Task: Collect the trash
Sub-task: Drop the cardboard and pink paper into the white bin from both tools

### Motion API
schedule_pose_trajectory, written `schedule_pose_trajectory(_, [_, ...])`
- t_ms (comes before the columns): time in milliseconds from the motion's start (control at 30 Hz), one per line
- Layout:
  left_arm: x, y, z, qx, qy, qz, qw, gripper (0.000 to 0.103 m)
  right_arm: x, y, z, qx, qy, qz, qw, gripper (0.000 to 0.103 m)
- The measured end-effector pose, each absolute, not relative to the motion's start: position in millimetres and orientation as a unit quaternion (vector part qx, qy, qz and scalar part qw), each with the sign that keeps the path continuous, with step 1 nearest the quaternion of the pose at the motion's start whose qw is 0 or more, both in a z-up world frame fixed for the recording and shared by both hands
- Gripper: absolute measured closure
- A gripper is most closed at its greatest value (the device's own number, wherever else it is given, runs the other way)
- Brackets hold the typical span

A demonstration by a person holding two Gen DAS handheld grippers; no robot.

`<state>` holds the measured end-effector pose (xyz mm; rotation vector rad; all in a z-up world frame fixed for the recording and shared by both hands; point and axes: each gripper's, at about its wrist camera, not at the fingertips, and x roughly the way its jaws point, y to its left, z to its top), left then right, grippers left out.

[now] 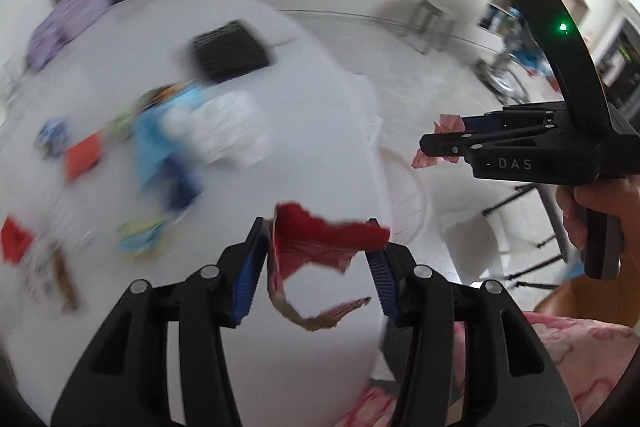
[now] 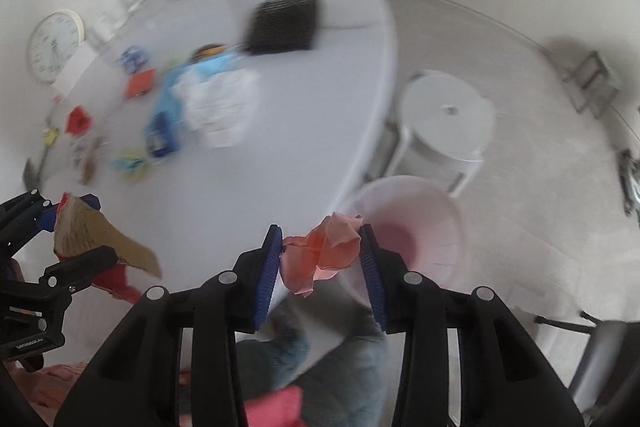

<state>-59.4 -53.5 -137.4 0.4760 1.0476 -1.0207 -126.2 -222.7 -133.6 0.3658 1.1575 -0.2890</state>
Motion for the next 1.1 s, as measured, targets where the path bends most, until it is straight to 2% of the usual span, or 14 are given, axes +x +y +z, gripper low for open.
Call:
schedule_pose_trajectory(333, [-94,-228,-189,0.233,0.539,-0.495,0.640,0.053,-184,-352,-146,0.181,0.544,-0.163,0.803,0.061])
schedule_pose_trajectory(500, [-95,-261,-198,0.226,0.561,-0.460,0.651,0.025,-187,-388,-160,0.186,0.552,-0.125,0.803,0.060])
schedule_pose_trajectory(700, [-84,-257,-177,0.211,0.549,-0.400,0.703,0.012,-177,-398,-173,0.176,0.563,-0.061,0.805,0.059])
schedule_pose_trajectory(767, [-81,-251,-169,0.210,0.543,-0.381,0.718,0.011,-171,-395,-177,0.170,0.568,-0.040,0.804,0.058])
schedule_pose_trajectory(833, [-73,-243,-160,0.206,0.542,-0.362,0.730,0.009,-163,-387,-184,0.156,0.576,-0.013,0.802,0.051])
schedule_pose_trajectory(900, [-68,-234,-153,0.198,0.541,-0.340,0.743,0.008,-155,-376,-189,0.138,0.586,0.010,0.798,0.012])
schedule_pose_trajectory(967, [-64,-226,-146,0.189,0.539,-0.318,0.757,0.008,-152,-372,-188,0.118,0.584,0.012,0.803,0.002])
schedule_pose_trajectory(1100, [-57,-210,-137,0.170,0.536,-0.284,0.776,0.008,-142,-374,-181,0.084,0.575,-0.002,0.814,0.002])
